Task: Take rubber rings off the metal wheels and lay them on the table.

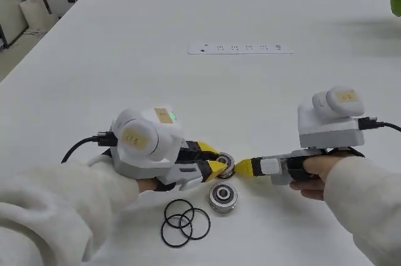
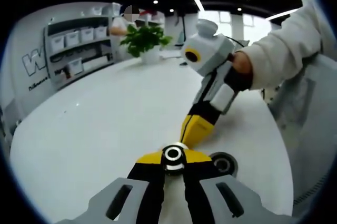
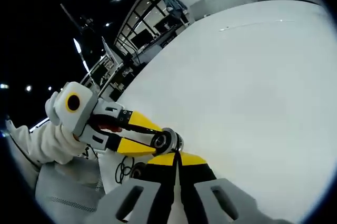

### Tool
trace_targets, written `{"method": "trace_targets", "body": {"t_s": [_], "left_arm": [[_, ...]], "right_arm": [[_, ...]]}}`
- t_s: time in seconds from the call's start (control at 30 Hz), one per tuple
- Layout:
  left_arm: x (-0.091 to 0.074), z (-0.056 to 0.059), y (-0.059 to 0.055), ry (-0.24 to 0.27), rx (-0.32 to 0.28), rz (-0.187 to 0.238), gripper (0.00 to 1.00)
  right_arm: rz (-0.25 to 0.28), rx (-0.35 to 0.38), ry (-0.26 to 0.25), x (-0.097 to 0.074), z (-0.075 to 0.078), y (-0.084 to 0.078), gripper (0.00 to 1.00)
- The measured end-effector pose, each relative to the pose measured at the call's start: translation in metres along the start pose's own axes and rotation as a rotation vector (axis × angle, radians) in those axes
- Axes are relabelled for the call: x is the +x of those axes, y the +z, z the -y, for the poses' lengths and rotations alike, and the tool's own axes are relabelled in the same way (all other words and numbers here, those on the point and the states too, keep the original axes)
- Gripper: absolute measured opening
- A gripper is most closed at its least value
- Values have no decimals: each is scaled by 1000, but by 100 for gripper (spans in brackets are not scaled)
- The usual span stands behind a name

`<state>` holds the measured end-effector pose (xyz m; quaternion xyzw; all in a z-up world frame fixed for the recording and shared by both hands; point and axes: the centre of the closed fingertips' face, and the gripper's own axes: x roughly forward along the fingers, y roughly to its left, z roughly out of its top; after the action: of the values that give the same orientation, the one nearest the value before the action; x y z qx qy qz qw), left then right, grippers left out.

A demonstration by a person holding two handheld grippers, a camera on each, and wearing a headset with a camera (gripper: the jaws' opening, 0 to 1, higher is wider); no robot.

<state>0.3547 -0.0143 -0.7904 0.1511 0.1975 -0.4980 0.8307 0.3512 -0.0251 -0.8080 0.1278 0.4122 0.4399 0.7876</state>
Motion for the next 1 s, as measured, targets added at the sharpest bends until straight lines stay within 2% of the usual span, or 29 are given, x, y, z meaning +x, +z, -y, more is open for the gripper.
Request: {"method": "trace_targets", "body": {"t_s": [0.1, 0.33, 0.4, 1.0], "left_arm": [[0, 0, 0, -1, -1, 4, 14], [0, 0, 0, 0, -3, 7, 14], [0, -1, 0, 0, -4, 8, 14], [0, 0, 0, 8, -10, 17, 14]], "right_arm": [[-5, -7, -8, 0, 0, 0, 0], [11, 72, -5, -3, 1, 3, 0], [33, 107, 7, -5, 0, 8, 0], [49, 157, 24, -7, -3, 12, 0]]}}
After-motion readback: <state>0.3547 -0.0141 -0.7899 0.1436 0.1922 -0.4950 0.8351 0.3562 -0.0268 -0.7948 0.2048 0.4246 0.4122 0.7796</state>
